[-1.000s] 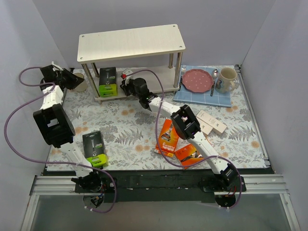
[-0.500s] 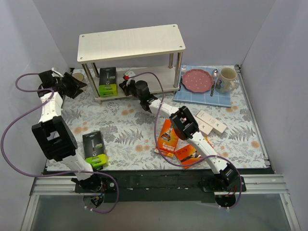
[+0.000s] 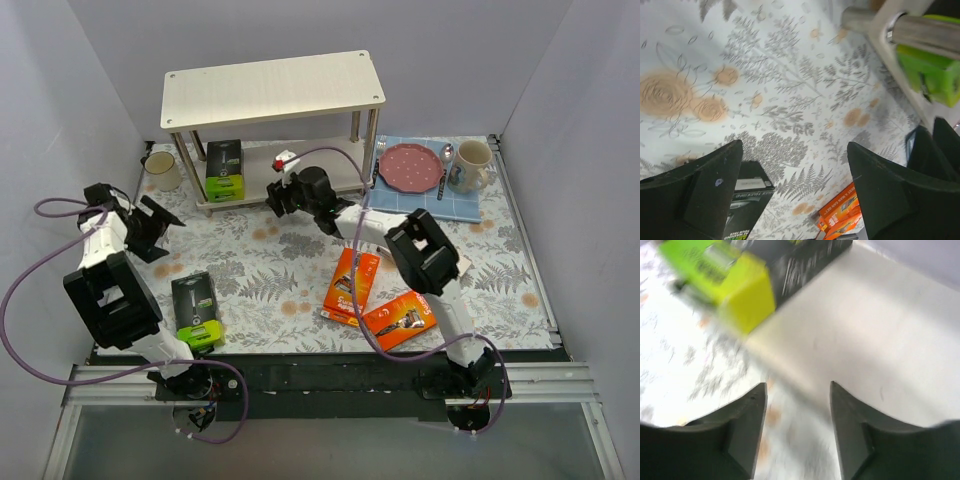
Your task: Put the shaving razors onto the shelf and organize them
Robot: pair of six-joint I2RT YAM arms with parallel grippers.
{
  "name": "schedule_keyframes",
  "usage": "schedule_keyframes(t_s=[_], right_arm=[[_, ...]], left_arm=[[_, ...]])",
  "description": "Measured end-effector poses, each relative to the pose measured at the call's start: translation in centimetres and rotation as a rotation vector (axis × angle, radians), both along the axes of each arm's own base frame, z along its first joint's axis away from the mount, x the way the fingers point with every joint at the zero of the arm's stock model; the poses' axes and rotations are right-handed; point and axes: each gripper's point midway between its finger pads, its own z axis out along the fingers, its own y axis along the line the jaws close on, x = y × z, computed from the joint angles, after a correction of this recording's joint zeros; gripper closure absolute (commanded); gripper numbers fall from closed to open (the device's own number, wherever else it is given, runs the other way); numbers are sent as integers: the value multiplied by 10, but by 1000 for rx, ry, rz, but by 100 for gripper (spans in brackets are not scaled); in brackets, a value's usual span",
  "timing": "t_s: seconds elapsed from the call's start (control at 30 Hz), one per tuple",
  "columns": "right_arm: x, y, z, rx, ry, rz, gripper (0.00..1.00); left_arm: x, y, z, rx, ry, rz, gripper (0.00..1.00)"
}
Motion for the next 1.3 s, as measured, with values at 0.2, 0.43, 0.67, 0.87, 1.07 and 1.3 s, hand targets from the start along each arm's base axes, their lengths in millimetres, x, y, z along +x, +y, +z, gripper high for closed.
schedule_keyframes(t_s=[0.2,0.43,0.67,0.87,1.07,1.3], right_arm=[[-81,-47,24,-61,141,142,21],[-156,-69,1,-108,346,312,9],[-195,-61,4,-123,446,454,2],[-227,-41,15,-117,441,545,2],[-254,-30,14,-121,473,602,2],[-256,-30,-11,-133,560,593,2]], left_arm=[[-46,-4,-30,11,195,52,16],[-79,5,-36,60,287,117,13],[-124,-25,-60,-32,383,81,19],[-133,-62,-73,-228,350,70,31],[-132,-107,-74,-390,362,16,32],[-82,-124,-73,-467,377,-48,27]])
